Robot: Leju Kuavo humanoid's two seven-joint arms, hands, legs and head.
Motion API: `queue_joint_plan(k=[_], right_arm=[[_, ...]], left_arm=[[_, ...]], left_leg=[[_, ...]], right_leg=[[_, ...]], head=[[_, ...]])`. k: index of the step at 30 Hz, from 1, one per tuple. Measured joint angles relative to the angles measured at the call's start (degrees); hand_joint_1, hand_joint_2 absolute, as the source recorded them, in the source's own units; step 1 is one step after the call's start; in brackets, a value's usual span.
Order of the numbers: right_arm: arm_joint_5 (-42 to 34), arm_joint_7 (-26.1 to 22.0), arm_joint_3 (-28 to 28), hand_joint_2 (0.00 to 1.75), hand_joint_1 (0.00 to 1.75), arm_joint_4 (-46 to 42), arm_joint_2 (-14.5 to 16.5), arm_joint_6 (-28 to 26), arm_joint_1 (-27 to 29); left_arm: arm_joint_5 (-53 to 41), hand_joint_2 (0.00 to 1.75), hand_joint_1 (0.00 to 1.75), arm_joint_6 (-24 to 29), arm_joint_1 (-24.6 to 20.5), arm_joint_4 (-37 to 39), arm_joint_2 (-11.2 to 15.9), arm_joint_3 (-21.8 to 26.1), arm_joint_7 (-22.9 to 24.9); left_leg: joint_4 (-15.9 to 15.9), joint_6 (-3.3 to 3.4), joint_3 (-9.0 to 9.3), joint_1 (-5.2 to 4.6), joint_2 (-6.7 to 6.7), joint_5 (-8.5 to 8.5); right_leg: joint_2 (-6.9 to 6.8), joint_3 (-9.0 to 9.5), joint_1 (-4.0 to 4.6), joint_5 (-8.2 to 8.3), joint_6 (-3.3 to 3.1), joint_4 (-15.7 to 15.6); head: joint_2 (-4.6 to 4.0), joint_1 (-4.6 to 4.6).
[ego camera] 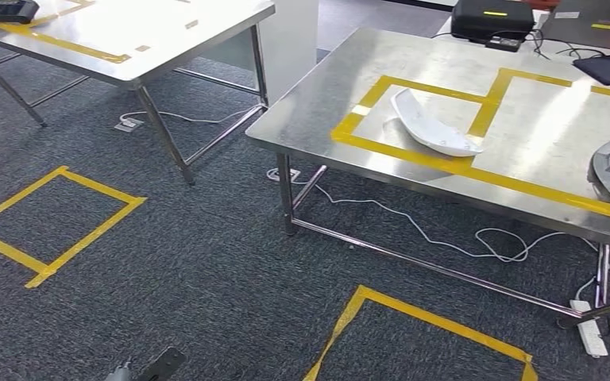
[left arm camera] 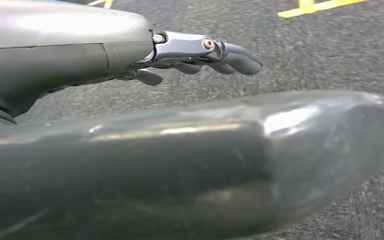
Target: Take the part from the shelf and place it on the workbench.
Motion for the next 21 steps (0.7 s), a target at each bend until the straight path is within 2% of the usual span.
queue_joint_plan(k=[1, 2, 3, 5, 7, 9, 10, 11, 12, 13, 14, 15, 17, 18, 20, 21], right_arm=[[0.0, 0.0, 0.0, 0.00, 0.00, 0.0, 0.0, 0.0, 0.0], [0.0, 0.0, 0.0, 0.00, 0.00, 0.0, 0.0, 0.0, -0.1], [0.0, 0.0, 0.0, 0.00, 0.00, 0.0, 0.0, -0.1, -0.1], [0.0, 0.0, 0.0, 0.00, 0.00, 0.0, 0.0, -0.2, -0.1], [-0.1, 0.0, -0.1, 0.00, 0.00, 0.0, 0.1, -0.2, -0.1], [-0.1, 0.0, -0.1, 0.00, 0.00, 0.0, 0.1, -0.2, -0.1], [-0.1, 0.0, -0.1, 0.00, 0.00, 0.0, 0.1, -0.2, 0.0], [-0.1, 0.0, -0.1, 0.00, 0.00, 0.0, 0.1, -0.3, 0.1], [-0.1, 0.0, -0.1, 0.00, 0.00, 0.0, 0.1, -0.3, 0.1], [-0.1, 0.0, -0.1, 0.00, 0.00, 0.0, 0.1, -0.3, 0.1], [-0.1, 0.0, -0.1, 0.00, 0.00, 0.0, 0.2, -0.3, 0.1], [-0.1, 0.0, -0.1, 0.00, 0.00, 0.0, 0.2, -0.3, 0.1], [-0.1, 0.0, -0.1, 0.00, 0.00, 0.0, 0.1, -0.3, 0.0], [-0.1, 0.0, -0.1, 0.00, 0.00, 0.0, 0.1, -0.3, 0.0], [-0.1, -0.1, -0.1, 0.00, 0.00, 0.0, 0.1, -0.3, -0.1], [0.0, -0.1, -0.1, 0.00, 0.00, 0.0, 0.1, -0.3, -0.1]], left_arm=[[0.0, 0.00, 0.00, 0.0, -0.1, 0.0, -0.1, 0.0, 0.0], [-0.1, 0.00, 0.00, 0.1, -0.2, 0.0, -0.1, 0.0, -0.1], [-0.1, 0.00, 0.00, 0.1, -0.2, 0.0, -0.2, 0.0, -0.1], [-0.1, 0.00, 0.00, 0.2, -0.2, 0.0, -0.2, 0.0, -0.1], [-0.1, 0.00, 0.00, 0.2, -0.1, 0.1, -0.2, 0.0, -0.1], [-0.2, 0.00, 0.00, 0.2, -0.2, 0.1, -0.3, 0.0, -0.1], [-0.2, 0.00, 0.00, 0.2, -0.3, 0.1, -0.3, 0.0, -0.1], [-0.2, 0.00, 0.00, 0.2, -0.3, 0.1, -0.3, 0.0, -0.1], [-0.3, 0.00, 0.00, 0.2, -0.2, 0.1, -0.3, 0.0, -0.1], [-0.3, 0.00, 0.00, 0.2, -0.2, 0.1, -0.3, 0.0, -0.1], [-0.3, 0.00, 0.00, 0.2, -0.1, 0.1, -0.3, 0.0, -0.1], [-0.3, 0.00, 0.00, 0.2, -0.2, 0.1, -0.4, 0.0, -0.2], [-0.5, 0.00, 0.00, 0.3, -0.5, 0.1, -0.6, 0.0, -0.2], [-0.6, 0.00, 0.00, 0.3, -0.6, 0.1, -0.7, 0.0, -0.2], [-0.6, 0.00, 0.00, 0.3, -0.6, 0.1, -0.7, 0.1, -0.2], [-0.6, 0.00, 0.00, 0.4, -0.5, 0.2, -0.7, 0.1, -0.2]], left_leg=[[0.1, -0.26, -0.12, -0.02, -0.57, 0.09], [0.2, -0.59, -0.30, 0.03, -1.05, 0.22], [0.2, -0.98, -0.52, 0.15, -1.51, 0.40], [0.2, -1.77, -0.89, 0.49, -2.23, 0.66], [2.1, -2.49, -1.95, 0.63, -0.76, -0.80], [8.4, -3.20, -4.91, 0.87, 1.76, -4.49], [12.4, -3.55, -6.77, 1.10, 2.38, -6.31], [15.4, -3.83, -8.07, 1.33, 2.65, -7.29], [16.6, -4.09, -8.51, 1.56, 2.80, -7.28], [15.3, -4.31, -7.72, 1.76, 3.02, -6.13], [12.0, -4.51, -5.81, 1.91, 3.61, -4.26], [7.9, -4.75, -3.49, 2.01, 5.16, -2.55], [1.9, -4.49, -0.29, 1.91, 7.66, -0.82], [0.8, -4.11, 0.13, 1.79, 8.18, -0.85], [0.8, -2.95, -0.19, 1.60, 6.76, -0.83], [0.8, -2.52, -0.29, 1.57, 6.11, -0.72]], right_leg=[[0.90, 2.14, -0.04, 0.75, -0.19, -3.5], [1.58, 3.43, 0.00, 0.97, -0.35, -5.6], [1.70, 3.86, 0.12, 0.83, -0.52, -6.3], [0.47, 4.00, 0.32, 1.25, -1.06, -6.5], [-0.80, 4.07, 0.21, 1.69, -1.76, -7.0], [-2.27, 4.05, 0.12, 1.85, -2.14, -7.2], [-3.10, 3.98, 0.12, 1.84, -2.20, -7.2], [-3.91, 3.93, 0.10, 1.83, -2.20, -7.2], [-4.70, 3.91, 0.06, 1.81, -2.17, -7.2], [-5.41, 3.91, -0.02, 1.78, -2.07, -7.1], [-6.09, 3.98, -0.14, 1.70, -1.86, -7.1], [-6.70, 4.09, -0.16, 1.56, -1.52, -6.9], [-7.82, 4.11, 0.14, 1.16, -0.68, -6.7], [-8.36, 4.28, 0.36, 1.02, -0.34, -6.7], [-9.34, 4.73, 0.31, 0.88, 0.25, -6.9], [-8.76, 4.73, 0.13, 0.44, 0.55, -6.6]], head=[[0.00, -0.01], [0.00, -0.02], [0.00, -0.03], [0.00, -0.01], [0.00, -0.36], [0.00, -0.87], [0.00, -0.98], [0.00, -0.98], [0.00, -0.98], [0.00, -0.99], [0.00, -0.99], [0.00, -1.06], [0.00, -1.26], [0.00, -1.17], [0.01, -0.70], [0.01, -0.57]])
